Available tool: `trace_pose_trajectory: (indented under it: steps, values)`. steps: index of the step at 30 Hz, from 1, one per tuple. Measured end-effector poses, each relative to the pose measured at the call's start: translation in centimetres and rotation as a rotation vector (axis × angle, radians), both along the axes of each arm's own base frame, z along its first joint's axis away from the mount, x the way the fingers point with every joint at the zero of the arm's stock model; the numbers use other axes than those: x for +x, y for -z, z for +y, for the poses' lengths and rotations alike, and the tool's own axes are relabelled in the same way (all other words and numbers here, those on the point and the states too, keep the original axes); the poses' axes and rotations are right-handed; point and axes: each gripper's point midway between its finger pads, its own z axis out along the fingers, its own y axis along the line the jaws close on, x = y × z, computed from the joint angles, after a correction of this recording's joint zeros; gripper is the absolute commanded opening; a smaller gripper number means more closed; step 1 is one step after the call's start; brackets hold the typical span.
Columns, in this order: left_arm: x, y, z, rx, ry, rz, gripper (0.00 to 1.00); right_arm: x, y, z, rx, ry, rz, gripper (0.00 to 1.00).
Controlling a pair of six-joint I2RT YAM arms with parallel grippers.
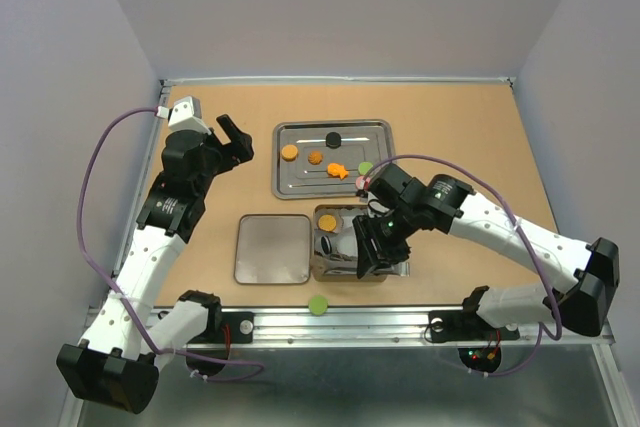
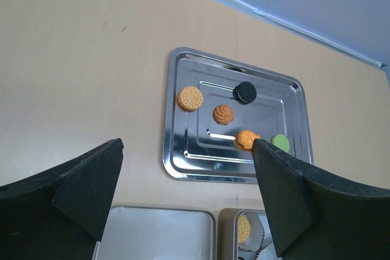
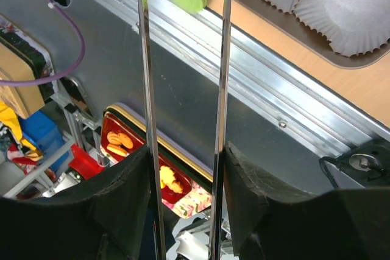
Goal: Pack the cookies
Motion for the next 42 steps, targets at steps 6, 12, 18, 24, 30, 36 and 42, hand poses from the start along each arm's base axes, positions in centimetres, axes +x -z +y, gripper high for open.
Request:
trace_pose_trajectory:
  steps: [6, 12, 18, 24, 30, 36, 42]
  values:
    - [0.0, 0.0, 0.0, 0.007, 0.002, 0.000, 0.98, 0.7, 0.6, 0.0, -0.029, 0.024, -0.021, 0.53]
    - [-0.1, 0.1, 0.1, 0.018, 0.005, -0.002, 0.98, 0.7, -0.6, 0.3, -0.035, 0.014, -0.069, 0.53]
    - [-0.6, 1.3, 0.2, 0.026, 0.010, 0.024, 0.98, -1.2, -4.2, 2.2, -0.004, -0.073, -0.159, 0.53]
    - [-0.6, 1.4, 0.1, 0.028, 0.014, 0.024, 0.98, -5.6, -3.0, 3.0, -0.117, -0.177, -0.162, 0.53]
    - [-1.1, 3.2, 0.0, 0.033, 0.027, 0.057, 0.98, -8.0, -0.9, 2.0, -0.266, -0.199, -0.166, 0.53]
    - [-1.5, 4.7, -0.1, 0.036, 0.041, 0.087, 0.98, -7.9, 0.6, 2.7, -0.354, -0.181, -0.177, 0.54]
    - [-1.7, 4.2, -0.2, 0.032, 0.048, 0.073, 0.98, -7.2, 0.3, 4.0, -0.347, -0.170, -0.204, 0.56]
